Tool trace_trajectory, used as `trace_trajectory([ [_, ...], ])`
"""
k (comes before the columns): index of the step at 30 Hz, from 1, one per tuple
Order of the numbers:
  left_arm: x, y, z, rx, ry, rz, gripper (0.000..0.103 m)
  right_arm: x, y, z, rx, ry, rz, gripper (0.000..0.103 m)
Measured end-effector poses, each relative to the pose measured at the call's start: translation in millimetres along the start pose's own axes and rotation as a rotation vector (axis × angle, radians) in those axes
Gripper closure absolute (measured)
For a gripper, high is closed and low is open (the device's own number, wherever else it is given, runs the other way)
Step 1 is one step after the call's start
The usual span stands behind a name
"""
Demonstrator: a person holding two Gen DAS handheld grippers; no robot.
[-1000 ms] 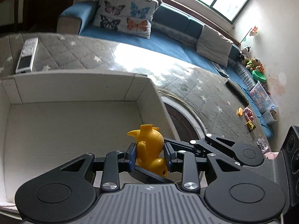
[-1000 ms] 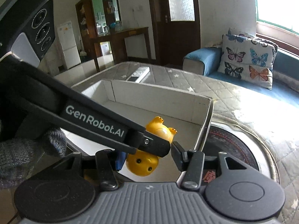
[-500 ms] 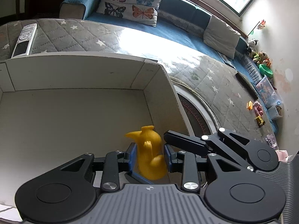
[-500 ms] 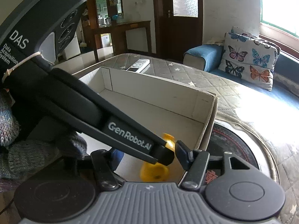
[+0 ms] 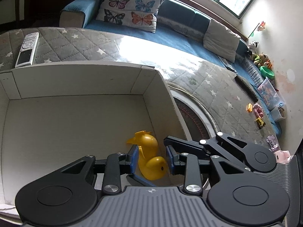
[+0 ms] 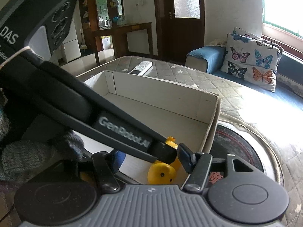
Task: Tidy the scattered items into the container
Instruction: 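Lower the duck into the box and open the left gripper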
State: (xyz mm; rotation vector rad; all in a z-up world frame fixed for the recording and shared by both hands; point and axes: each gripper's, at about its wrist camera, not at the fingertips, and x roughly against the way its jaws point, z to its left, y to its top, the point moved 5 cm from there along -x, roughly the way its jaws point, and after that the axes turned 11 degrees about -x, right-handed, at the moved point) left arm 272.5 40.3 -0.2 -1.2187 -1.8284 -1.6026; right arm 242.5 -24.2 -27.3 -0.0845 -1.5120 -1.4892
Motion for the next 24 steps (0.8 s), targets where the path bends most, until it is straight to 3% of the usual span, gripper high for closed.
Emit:
trace_trajectory([
  [13,40.9,-18.6,-21.2,-0.024,0.008,-0.080,0.069,48.3,-7.8,3.5,-0.007,-0.022,-0.084,0.035],
  [24,78.5,-50.2,-34.4,-0.032,0.008,-0.146,0.069,99.4,-38.2,10.0,-0.016,-0.034,-0.146,0.028],
])
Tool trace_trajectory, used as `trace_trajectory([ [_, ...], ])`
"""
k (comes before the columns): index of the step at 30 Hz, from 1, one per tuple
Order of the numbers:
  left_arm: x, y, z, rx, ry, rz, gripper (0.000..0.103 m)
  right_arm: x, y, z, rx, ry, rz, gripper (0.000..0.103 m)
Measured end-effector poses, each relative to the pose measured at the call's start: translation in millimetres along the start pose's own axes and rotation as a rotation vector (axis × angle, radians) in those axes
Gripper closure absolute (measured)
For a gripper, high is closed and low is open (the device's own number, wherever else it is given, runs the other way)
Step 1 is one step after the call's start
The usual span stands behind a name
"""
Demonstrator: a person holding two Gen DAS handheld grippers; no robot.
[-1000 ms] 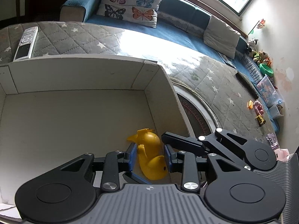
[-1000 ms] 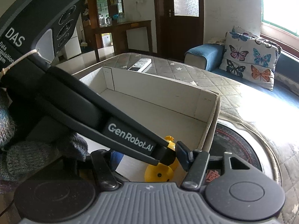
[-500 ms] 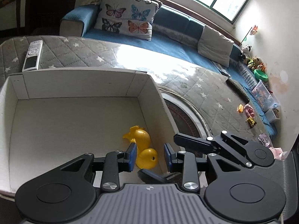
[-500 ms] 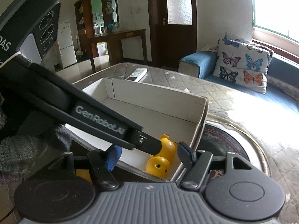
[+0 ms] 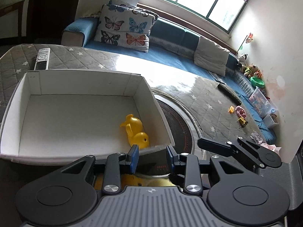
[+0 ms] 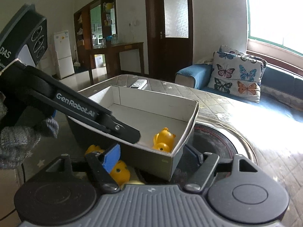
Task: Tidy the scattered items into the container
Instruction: 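Move the left gripper back to the green packet on the table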
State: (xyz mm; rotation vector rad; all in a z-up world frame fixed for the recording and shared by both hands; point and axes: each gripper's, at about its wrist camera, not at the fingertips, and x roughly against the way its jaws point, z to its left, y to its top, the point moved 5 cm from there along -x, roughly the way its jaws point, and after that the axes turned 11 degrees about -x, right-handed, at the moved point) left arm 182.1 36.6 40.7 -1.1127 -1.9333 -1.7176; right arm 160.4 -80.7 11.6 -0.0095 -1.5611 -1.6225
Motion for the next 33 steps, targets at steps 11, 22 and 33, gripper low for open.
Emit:
trace_trajectory([
  [11,29.5,-48.2,-4.5,0.015,-0.011,-0.013,0.069,42.7,-46.4,14.0,0.031,0.006,0.025,0.025],
  [22,34.8,-103.8,-9.2,0.039,-0.045,0.064,0.069,50.6,-101.6,21.9,0.007,0.046,0.125,0.026],
  [33,30.9,-128.8,-21.3,0.058,-0.096,0.113,0.069,31.6,-117.3,26.7,-0.001,0.078,0.166,0.030],
])
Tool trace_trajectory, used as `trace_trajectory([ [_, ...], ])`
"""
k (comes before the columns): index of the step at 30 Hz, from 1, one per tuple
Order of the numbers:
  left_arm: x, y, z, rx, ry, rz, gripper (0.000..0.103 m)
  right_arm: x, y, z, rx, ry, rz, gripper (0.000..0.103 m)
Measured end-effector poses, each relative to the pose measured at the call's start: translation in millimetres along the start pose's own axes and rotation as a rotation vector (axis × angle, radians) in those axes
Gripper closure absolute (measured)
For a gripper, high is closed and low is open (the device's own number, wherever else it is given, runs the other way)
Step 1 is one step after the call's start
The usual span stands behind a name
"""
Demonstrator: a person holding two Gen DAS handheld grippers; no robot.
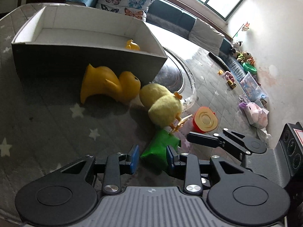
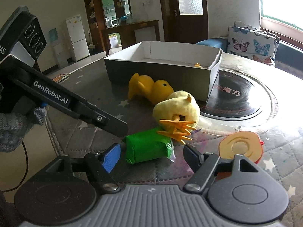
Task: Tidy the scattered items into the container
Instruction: 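Move the left gripper back to the green packet on the table, then close the left gripper on the green packet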
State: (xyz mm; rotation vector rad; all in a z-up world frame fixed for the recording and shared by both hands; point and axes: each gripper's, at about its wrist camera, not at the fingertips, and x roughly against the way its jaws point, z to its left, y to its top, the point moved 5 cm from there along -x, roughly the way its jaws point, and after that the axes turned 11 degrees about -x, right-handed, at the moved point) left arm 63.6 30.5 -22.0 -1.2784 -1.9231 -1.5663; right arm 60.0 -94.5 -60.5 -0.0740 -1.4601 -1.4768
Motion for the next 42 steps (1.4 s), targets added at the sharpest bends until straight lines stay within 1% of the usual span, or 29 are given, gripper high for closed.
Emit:
trace_trajectory([
  [4,-5.8,-2.1,-1.4,0.010,-0.010,0.013,0.069,-5.8,-1.0,3.2,0.019,0.001,0.008,0.032],
  [10,-3.9,-4.9,1.6,0.027,-0.010,0.013,0.069,-10.9,-2.0,10.9,0.050,-0.014,0.015,0.044],
  [15,-4.2,-9.1,4.1,0.046,-0.006,0.021,0.069,-9.6,-5.1,17.8,0.061,-0.033,0.016,0.045],
  [17,-5.7,-11.8,5.0,0.054,-0.005,0.027,0.069,-9.1,-6.2,20.3,0.064,-0.027,0.018,0.045],
  [21,-5.9,-12.9,6.0,0.062,-0.009,0.023,0.069,-10.0,-6.5,23.3,0.083,-0.035,0.012,0.043],
  [26,-9.7,-7.9,-0.9,0.009,0.009,0.025,0.067,-14.7,-7.4,22.9,0.084,-0.041,0.013,0.042],
  [30,-12.7,-3.6,-7.4,-0.041,0.025,0.026,0.067,-14.9,-8.8,24.8,0.103,-0.053,0.006,0.043],
  [35,-15.5,-4.0,-17.6,-0.120,0.050,0.031,0.065,-15.9,-8.5,25.1,0.111,-0.051,0.006,0.044],
  [39,-16.6,-3.8,-16.8,-0.122,0.045,0.031,0.065,-16.0,-8.3,24.8,0.110,-0.051,0.004,0.044],
  [42,-15.1,-5.0,-20.9,-0.159,0.057,0.027,0.067,-15.1,-8.6,25.6,0.111,-0.054,0.002,0.045],
])
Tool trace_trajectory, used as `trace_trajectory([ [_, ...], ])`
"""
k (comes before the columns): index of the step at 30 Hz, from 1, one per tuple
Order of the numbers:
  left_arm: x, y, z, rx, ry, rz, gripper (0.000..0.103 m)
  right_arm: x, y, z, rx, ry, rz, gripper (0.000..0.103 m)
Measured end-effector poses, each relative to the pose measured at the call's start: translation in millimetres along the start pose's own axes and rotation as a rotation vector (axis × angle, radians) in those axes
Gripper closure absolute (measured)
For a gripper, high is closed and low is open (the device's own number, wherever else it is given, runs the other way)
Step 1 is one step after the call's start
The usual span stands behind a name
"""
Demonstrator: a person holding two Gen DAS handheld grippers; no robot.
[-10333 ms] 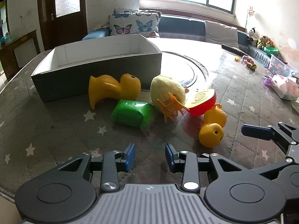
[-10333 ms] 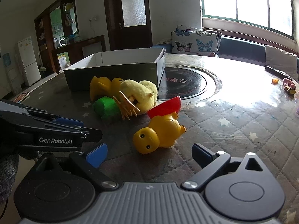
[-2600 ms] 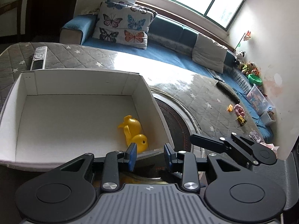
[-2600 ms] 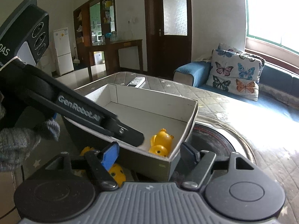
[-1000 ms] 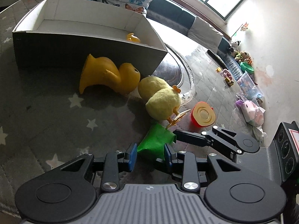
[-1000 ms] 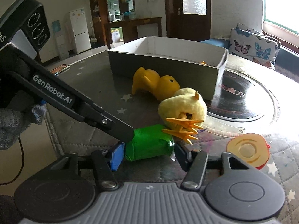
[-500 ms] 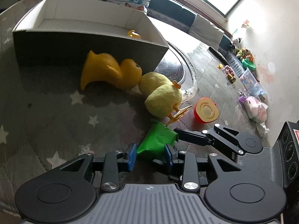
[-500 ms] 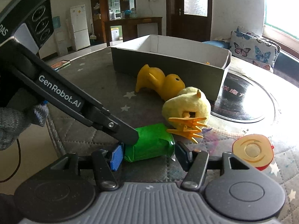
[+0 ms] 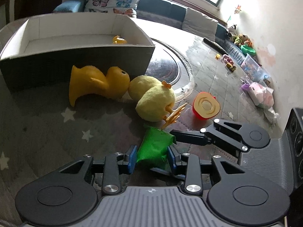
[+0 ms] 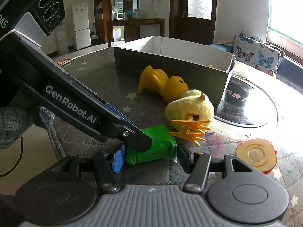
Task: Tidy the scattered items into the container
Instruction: 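Close the left gripper on the green packet, then carry the green packet with the left gripper over the white box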
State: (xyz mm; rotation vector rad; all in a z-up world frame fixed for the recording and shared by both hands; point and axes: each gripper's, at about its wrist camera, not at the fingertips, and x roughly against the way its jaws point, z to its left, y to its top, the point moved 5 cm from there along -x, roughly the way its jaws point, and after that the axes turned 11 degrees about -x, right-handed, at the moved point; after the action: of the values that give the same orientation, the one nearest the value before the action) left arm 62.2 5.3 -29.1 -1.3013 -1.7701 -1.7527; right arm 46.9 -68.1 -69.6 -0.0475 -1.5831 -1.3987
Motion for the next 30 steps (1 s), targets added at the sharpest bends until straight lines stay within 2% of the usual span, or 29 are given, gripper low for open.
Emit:
trace_trajectory([
  [6,15.4,1.5,-1.6,-0.012,-0.014,-0.033,0.069,11.4,4.8,5.3,0.008,0.002,-0.022,0.045],
  [14,45.7,21.3,1.7,-0.022,-0.004,-0.130,0.070,29.0,34.6,13.8,0.064,-0.005,-0.105,0.045],
  [24,49.1,76.8,27.0,-0.030,0.055,-0.222,0.071,8.7,93.0,4.4,0.145,-0.033,-0.185,0.045],
  [30,31.4,116.6,56.9,-0.012,0.071,-0.224,0.072,-21.2,131.9,-12.4,0.147,-0.039,-0.191,0.045],
])
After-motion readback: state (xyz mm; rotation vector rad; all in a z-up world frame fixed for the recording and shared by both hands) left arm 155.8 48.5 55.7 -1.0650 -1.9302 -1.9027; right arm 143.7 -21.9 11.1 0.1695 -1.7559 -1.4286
